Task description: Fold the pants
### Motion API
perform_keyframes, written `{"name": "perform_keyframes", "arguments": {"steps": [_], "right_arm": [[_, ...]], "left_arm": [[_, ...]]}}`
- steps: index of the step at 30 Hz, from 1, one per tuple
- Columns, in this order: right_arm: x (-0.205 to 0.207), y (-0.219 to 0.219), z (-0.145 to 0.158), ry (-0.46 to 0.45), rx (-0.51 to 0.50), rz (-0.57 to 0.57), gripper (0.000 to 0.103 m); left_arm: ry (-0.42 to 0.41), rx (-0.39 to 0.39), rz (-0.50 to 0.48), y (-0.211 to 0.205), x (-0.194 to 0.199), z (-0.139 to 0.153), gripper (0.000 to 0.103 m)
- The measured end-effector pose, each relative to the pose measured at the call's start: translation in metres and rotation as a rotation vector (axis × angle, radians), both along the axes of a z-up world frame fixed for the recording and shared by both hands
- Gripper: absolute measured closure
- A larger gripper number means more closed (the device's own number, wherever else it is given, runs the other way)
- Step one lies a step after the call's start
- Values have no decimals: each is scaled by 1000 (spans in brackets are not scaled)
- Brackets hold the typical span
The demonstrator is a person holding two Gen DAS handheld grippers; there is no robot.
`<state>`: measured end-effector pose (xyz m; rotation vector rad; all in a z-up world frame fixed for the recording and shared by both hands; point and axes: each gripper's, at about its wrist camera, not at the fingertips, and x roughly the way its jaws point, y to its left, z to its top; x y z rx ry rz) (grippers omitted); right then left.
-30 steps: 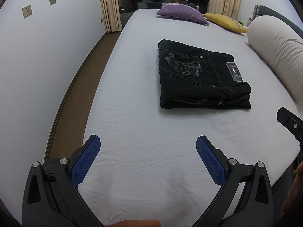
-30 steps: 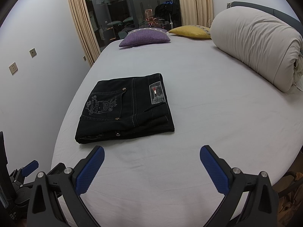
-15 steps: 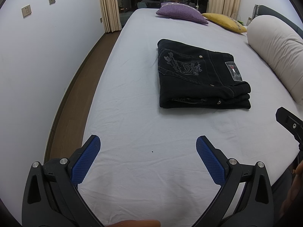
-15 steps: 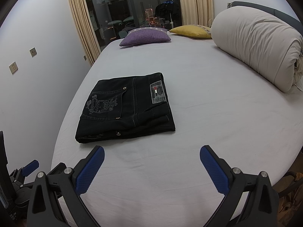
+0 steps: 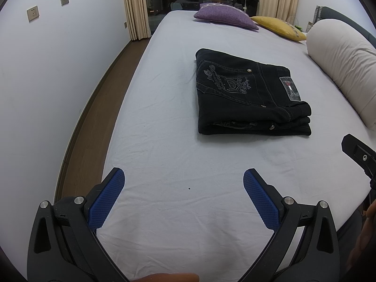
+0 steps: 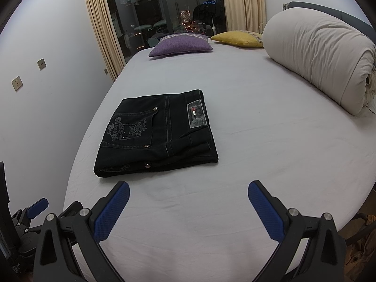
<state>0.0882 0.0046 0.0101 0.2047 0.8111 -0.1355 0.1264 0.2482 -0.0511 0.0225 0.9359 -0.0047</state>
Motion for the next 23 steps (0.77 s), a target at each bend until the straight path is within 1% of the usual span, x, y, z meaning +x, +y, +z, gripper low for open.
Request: {"name": "perform_keyframes", "arguments": {"steps": [23], "right_arm": [[2, -2, 0, 1, 3, 0, 0]], "left_arm": [[-6, 3, 7, 0, -4, 0, 0]]}}
